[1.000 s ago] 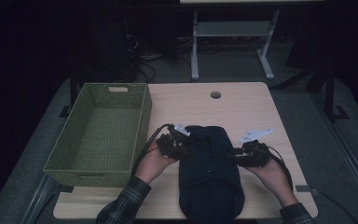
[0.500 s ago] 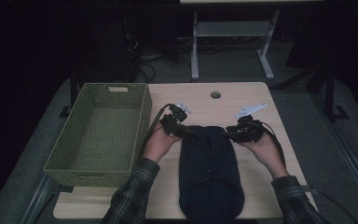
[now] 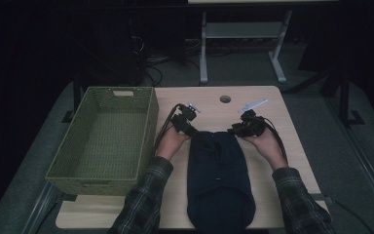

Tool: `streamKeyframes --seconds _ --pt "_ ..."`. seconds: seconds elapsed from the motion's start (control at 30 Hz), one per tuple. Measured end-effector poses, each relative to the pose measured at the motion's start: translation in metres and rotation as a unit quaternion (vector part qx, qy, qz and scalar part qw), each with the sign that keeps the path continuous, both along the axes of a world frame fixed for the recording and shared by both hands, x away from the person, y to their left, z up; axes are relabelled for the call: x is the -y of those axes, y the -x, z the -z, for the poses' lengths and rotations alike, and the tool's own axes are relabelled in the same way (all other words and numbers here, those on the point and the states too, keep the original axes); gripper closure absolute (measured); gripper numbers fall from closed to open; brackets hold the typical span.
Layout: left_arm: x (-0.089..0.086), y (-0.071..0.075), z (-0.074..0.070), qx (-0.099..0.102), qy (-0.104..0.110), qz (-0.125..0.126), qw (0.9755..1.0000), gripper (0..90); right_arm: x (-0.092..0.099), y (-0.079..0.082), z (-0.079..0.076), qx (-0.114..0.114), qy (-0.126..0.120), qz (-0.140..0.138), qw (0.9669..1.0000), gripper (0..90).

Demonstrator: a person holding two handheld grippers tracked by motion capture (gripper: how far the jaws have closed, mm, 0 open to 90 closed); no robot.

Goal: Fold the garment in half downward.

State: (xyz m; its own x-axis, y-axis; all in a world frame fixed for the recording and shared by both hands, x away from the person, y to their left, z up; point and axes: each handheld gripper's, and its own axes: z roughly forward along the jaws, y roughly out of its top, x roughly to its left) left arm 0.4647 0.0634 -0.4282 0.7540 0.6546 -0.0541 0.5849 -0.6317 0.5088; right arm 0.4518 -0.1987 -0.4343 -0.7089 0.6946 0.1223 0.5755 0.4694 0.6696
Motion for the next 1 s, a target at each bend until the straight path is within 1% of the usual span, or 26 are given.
streamKeyframes --seconds 0.07,0.13,0.2,0.3,0.33,0.4,0.43,0.5,0.53,0.57,0.67,0.73,0.77,0.83,0.93,1.0 --pt "0.0 -0.002 0.005 -0.006 -0.011 0.002 0.9999 58.6 0.001 -0.004 0.004 -0.006 -0.002 0.004 1.0 62.8" --pt "0.0 -0.004 0.009 -0.012 -0.01 0.0 0.9999 57.9 0.002 -0.006 0.009 -0.009 -0.001 0.003 1.0 62.8" --pt "0.001 -0.004 0.012 -0.012 -0.013 0.002 0.9998 56.8 0.002 -0.007 0.013 -0.017 0.003 0.003 0.9998 62.8" --pt "0.002 -0.005 0.014 -0.012 -0.018 0.005 0.9998 56.5 0.002 -0.008 0.018 -0.024 0.002 0.002 0.9997 62.8" --pt "0.002 -0.005 0.015 -0.015 -0.019 0.005 0.9997 56.5 0.002 -0.009 0.019 -0.025 0.005 0.0 0.9997 62.7" --pt "0.002 -0.006 0.017 -0.02 -0.018 0.007 0.9996 56.7 0.0 -0.009 0.024 -0.035 0.011 -0.003 0.9993 62.1" --pt "0.001 -0.006 0.017 -0.023 -0.015 0.007 0.9996 57.0 0.0 -0.009 0.026 -0.038 0.009 -0.004 0.9992 62.1" --pt "0.001 -0.006 0.018 -0.026 -0.015 0.01 0.9995 59.6 0.001 -0.01 0.029 -0.047 0.002 -0.001 0.9989 62.2" --pt "0.001 -0.006 0.018 -0.028 -0.014 0.015 0.9994 61.5 0.001 -0.01 0.029 -0.051 -0.004 0.004 0.9987 62.9" --pt "0.001 -0.006 0.018 -0.028 -0.015 0.017 0.9993 64.1 0.002 -0.01 0.03 -0.052 -0.006 0.005 0.9986 64.5" --pt "0.001 -0.007 0.018 -0.036 -0.008 0.02 0.9991 68.6 0.0 -0.01 0.03 -0.056 -0.005 -0.002 0.9984 72.3" --pt "0.002 -0.005 0.018 -0.034 -0.008 0.022 0.9992 72.2 0.0 -0.01 0.03 -0.06 -0.007 -0.005 0.9982 77.5" --pt "0.002 -0.005 0.018 -0.033 -0.009 0.025 0.9991 73.9 -0.001 -0.009 0.029 -0.06 -0.008 -0.007 0.9981 80.2" --pt "0.002 -0.004 0.018 -0.03 -0.008 0.023 0.9992 76.9 -0.003 -0.008 0.028 -0.053 0.001 -0.01 0.9985 82.1" --pt "0.0 -0.003 0.017 -0.026 -0.002 0.024 0.9994 79.0 -0.008 -0.006 0.024 -0.036 0.031 -0.012 0.9988 83.0" --pt "-0.002 -0.003 0.016 -0.023 0.007 0.016 0.9996 79.7 -0.01 -0.004 0.021 -0.023 0.048 -0.012 0.9985 83.3"
